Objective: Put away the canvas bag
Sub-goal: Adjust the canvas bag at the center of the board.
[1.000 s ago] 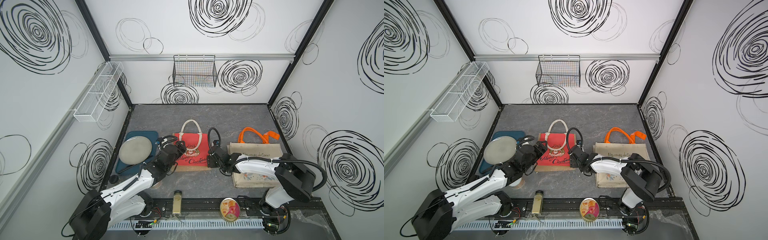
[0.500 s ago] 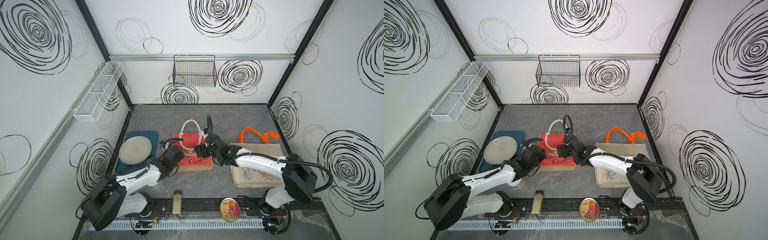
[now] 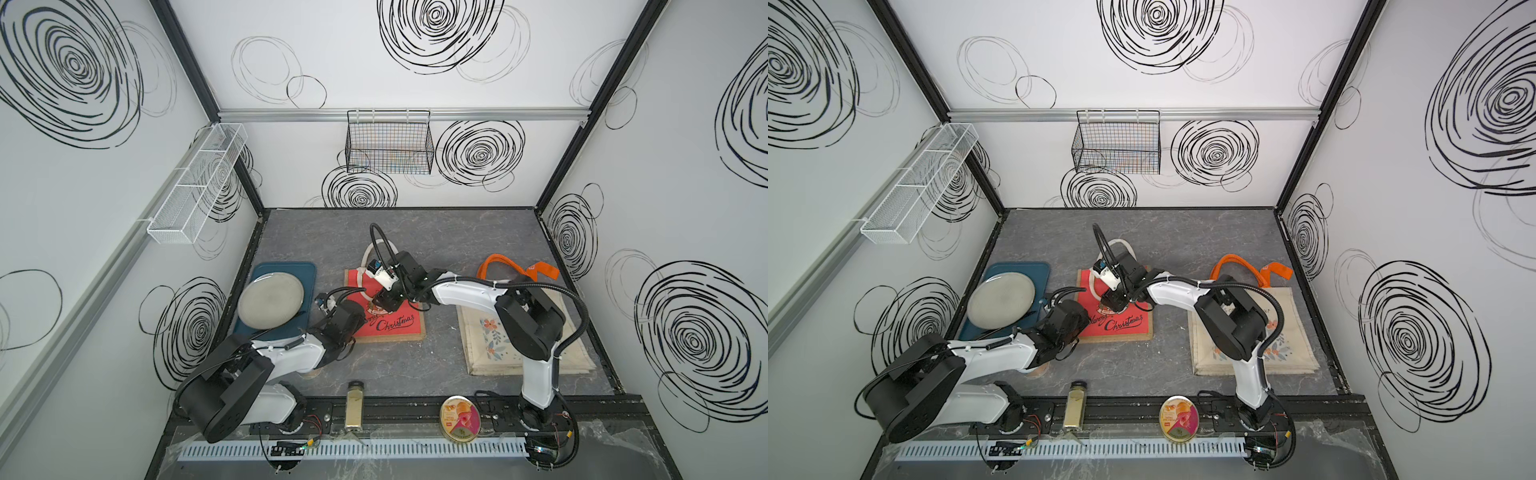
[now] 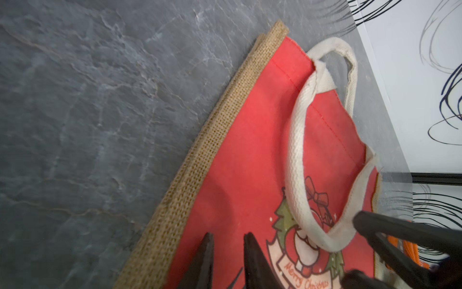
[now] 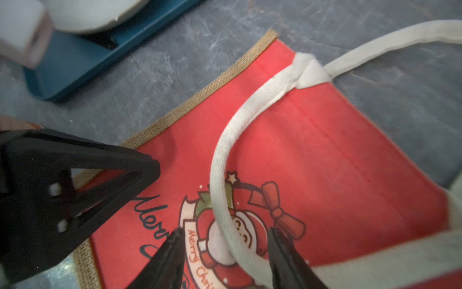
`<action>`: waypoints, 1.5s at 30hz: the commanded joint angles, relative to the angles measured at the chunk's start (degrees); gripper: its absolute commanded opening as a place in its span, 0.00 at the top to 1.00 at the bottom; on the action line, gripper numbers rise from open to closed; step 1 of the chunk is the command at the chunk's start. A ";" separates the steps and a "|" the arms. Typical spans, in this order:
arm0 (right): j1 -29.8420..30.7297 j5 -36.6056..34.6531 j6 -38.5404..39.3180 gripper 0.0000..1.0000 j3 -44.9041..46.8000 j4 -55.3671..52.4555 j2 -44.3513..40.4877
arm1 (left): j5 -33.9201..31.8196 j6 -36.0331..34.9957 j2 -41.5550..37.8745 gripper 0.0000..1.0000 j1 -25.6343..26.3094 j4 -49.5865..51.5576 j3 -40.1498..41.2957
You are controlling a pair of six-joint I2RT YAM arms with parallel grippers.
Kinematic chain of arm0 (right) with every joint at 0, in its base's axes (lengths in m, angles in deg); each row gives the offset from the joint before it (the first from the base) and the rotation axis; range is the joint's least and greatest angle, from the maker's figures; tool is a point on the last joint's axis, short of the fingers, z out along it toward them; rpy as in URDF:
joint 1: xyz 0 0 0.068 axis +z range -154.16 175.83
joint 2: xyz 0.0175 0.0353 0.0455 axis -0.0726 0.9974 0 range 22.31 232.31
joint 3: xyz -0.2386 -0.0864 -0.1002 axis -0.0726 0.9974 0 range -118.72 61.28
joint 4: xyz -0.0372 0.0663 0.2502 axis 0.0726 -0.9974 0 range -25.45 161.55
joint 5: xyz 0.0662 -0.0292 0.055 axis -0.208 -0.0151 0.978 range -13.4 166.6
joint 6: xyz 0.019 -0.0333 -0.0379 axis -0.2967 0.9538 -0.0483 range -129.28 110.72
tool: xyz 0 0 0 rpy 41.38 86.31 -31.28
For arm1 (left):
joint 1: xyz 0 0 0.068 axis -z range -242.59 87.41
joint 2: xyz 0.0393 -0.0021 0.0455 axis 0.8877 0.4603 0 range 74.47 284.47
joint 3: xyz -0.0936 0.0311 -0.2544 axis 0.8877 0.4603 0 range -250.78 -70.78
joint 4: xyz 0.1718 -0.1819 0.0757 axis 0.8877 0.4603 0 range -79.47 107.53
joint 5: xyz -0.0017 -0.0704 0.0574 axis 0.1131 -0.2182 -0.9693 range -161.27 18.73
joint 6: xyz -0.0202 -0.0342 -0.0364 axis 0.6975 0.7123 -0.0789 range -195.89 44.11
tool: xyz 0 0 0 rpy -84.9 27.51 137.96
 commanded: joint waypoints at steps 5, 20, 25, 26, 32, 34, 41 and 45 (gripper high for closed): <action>1.12 -1.52 4.57 0.45 -2.43 -2.70 3.63 | -2.57 2.73 0.79 0.74 2.14 -0.89 2.33; -2.96 -5.13 4.03 0.93 -4.41 -1.30 -4.11 | -7.01 4.20 3.01 0.82 5.09 1.24 3.14; -5.50 -11.42 4.48 0.91 -7.14 0.89 -2.58 | -7.23 3.90 3.87 0.85 6.05 1.05 3.57; -6.31 -12.59 4.49 0.91 -8.60 0.89 -1.18 | -7.27 4.02 4.00 0.86 6.24 0.95 3.75; -10.72 -22.87 1.30 0.72 -22.03 -2.62 9.19 | -8.26 4.26 2.75 0.88 7.60 1.82 4.46; -11.22 -24.91 0.75 0.64 -24.95 -1.72 12.41 | -8.94 4.24 2.17 0.88 8.28 2.76 4.07; -11.62 -30.48 -2.03 0.47 -33.78 -3.07 20.63 | -10.46 4.38 -0.38 0.83 10.09 5.51 2.67; -11.57 -30.32 -3.98 0.46 -35.06 -6.03 20.03 | -10.57 3.76 -2.93 0.64 11.15 6.55 1.66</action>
